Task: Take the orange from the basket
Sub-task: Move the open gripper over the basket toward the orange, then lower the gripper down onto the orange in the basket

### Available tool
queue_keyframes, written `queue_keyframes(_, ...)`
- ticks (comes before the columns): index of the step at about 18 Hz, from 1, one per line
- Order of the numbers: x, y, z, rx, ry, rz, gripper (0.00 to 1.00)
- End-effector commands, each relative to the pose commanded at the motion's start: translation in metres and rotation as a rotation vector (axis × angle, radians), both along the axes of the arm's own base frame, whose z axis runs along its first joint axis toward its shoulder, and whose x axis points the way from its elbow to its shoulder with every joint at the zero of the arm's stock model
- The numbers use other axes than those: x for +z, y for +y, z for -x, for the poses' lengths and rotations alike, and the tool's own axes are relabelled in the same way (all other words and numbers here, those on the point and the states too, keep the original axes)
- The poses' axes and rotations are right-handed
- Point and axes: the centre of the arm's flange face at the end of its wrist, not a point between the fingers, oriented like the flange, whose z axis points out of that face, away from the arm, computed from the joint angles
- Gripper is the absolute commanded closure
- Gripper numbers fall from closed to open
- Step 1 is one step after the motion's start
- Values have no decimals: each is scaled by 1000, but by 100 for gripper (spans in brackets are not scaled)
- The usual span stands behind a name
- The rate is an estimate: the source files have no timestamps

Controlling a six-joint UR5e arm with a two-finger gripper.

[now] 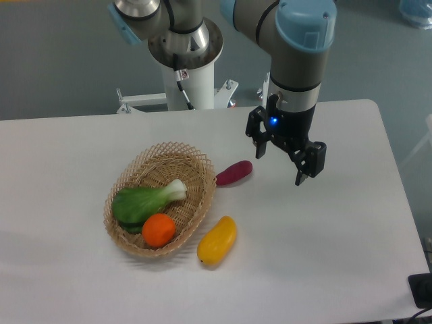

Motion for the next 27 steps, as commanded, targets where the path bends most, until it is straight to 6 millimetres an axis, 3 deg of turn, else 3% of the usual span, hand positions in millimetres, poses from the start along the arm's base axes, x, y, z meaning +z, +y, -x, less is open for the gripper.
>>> queue_keyframes(8, -8, 10, -9, 45, -14, -8, 0)
queue_keyframes(11, -13, 39, -34, 106, -22, -35, 0)
queue_keyframes(13, -24, 55, -41, 210, -52, -52, 0)
queue_keyframes(15, -37, 89, -69, 239, -64, -78, 0)
queue_keyframes(17, -65, 111, -90, 226, -94, -45, 0)
queue_keyframes(21, -119, 117, -139, 165, -150, 38, 0)
queue_keyframes(27, -162, 143, -172, 19, -152, 113, 0)
